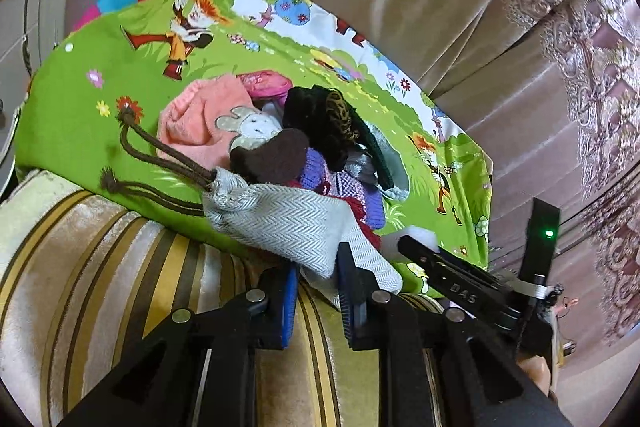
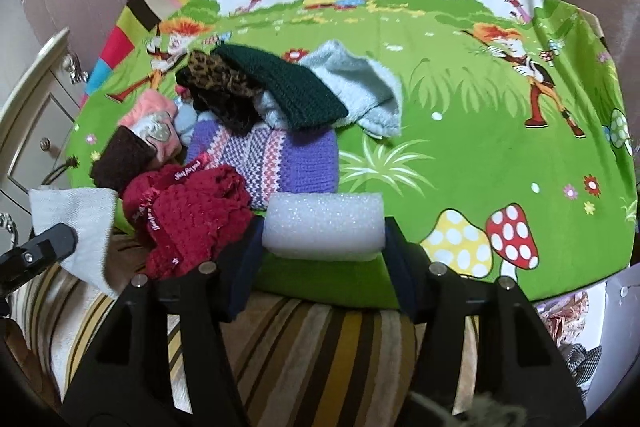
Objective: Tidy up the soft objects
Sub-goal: 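Grasp the white foam block with the right tool while the left tool grasps the grey pouch, then carry foam block and grey pouch to the box and release them inside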
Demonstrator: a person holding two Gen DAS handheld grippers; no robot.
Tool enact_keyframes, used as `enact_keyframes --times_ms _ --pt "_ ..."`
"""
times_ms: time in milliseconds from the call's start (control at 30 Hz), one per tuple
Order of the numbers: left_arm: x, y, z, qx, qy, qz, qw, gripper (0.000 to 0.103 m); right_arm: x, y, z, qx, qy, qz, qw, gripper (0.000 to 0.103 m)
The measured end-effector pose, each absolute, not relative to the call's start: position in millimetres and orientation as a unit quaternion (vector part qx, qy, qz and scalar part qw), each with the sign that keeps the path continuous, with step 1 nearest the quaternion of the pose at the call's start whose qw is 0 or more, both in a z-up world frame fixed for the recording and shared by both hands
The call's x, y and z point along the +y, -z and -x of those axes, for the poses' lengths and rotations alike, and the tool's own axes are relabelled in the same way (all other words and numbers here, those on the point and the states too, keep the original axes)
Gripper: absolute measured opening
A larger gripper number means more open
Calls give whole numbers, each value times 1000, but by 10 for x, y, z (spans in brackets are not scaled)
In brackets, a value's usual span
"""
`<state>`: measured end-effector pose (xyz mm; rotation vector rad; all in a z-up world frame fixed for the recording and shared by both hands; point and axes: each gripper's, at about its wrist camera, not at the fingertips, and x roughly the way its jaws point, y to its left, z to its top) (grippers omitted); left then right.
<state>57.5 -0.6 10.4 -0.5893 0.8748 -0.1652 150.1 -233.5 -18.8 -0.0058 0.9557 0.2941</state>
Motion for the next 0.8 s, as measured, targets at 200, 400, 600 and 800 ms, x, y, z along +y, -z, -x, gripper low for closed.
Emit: enact_keyframes --times_ms 200,400,600,800 --pt "-155 -222 -530 408 83 251 874 18 -2514 23 -1307 433 -137 -25 890 62" --pt "-435 -290 -528 412 107 229 876 18 -2739 -98 -1076 416 -139 -48 898 62" --pt "-810 -370 -508 415 140 203 876 18 -3140 -178 -855 402 -120 -75 905 62" --pt "-1118 -416 -502 420 167 180 874 18 -3594 -168 -668 399 -84 -104 907 62"
